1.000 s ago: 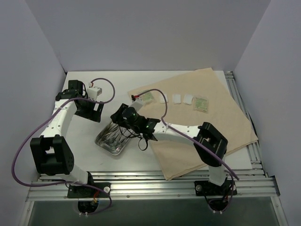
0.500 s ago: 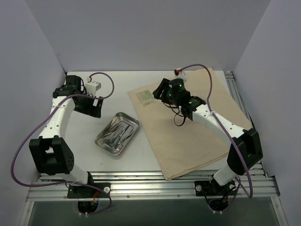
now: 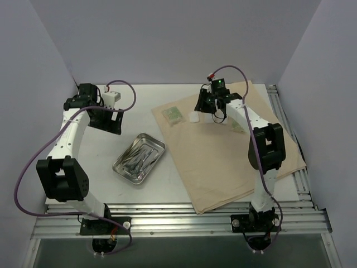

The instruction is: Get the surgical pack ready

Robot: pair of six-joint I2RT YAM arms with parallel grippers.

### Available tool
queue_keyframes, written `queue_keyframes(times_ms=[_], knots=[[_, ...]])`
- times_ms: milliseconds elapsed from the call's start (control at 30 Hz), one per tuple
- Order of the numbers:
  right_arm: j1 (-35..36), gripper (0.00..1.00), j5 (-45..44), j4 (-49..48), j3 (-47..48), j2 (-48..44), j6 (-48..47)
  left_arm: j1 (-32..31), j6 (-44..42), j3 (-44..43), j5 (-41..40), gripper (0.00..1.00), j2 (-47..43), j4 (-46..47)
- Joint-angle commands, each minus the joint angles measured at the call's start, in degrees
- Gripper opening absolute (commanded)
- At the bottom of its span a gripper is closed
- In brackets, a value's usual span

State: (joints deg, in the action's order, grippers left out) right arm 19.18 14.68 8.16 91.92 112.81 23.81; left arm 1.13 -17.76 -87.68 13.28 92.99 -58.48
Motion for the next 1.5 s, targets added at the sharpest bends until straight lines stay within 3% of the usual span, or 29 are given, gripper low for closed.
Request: queue_keyframes(times_ms=[0,133,333,833,1333,1467], knots=[[-1.16,0.34,2.82,5.19,7.29,5.56,-5.26,-0.51,0.18,-2.67,-1.06,0.95,-0.44,-0.32],[-1.16,0.28,3.08,7.13,10.65,9.88,-7.55,-2.53,0.09,-2.23,-4.39,0.95,-1.14,-0.5],[-2.39,0.28,1.32,6.08,9.16,12.34,-9.05,-2.53,-0.35,-0.48,-10.28,0.95,-2.29,-0.06],[-4.41,0.29,3.25,5.29,18.38,22.97,-8.52,-3.15,0.18,-1.71,-12.75,0.95,0.52,-0.32],[-3.8,0.22,13.97,-0.43,15.75,26.49,-4.57,-4.2,0.27,-1.88,-15.3,0.95,2.99,-0.06],[-3.89,0.11,13.54,-0.6,15.66,26.49,-3.69,-4.29,0.36,-2.23,-15.39,0.95,2.72,-0.15]])
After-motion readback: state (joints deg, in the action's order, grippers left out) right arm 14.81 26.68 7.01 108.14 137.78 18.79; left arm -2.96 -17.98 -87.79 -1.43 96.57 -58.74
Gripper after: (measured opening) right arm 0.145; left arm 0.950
